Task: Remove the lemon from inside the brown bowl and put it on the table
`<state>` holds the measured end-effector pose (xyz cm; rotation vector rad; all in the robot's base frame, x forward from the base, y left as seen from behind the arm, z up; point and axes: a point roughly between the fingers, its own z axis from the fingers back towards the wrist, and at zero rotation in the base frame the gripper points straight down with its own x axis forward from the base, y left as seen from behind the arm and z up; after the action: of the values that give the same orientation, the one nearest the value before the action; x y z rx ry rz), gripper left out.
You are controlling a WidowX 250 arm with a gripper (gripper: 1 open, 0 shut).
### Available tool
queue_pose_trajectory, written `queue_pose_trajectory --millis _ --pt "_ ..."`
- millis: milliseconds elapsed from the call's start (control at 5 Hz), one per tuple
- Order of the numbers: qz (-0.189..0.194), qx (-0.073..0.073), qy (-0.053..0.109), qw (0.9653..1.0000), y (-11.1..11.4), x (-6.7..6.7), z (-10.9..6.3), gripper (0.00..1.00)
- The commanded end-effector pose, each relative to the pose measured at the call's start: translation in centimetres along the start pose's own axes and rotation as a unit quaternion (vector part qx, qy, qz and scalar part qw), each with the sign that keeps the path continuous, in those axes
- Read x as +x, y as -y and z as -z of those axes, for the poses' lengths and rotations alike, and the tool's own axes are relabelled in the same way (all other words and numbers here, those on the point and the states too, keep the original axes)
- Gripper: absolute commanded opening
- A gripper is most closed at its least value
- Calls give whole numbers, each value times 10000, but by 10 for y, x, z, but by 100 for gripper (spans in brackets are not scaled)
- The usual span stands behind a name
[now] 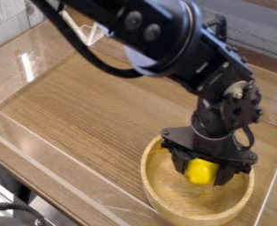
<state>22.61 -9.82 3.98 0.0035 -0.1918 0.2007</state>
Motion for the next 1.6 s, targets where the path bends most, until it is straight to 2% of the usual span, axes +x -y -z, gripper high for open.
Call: queue_pose_trajectory --millis 0,200,1000,1400 --pt "-23 8 21 10000 0 -1 2 0" --pt "-72 23 0 10000 0 -3 4 0" --pt "190 317 -145 9992 -7 1 -29 0" --pt "128 332 -42 9994 -18 18 -77 0"
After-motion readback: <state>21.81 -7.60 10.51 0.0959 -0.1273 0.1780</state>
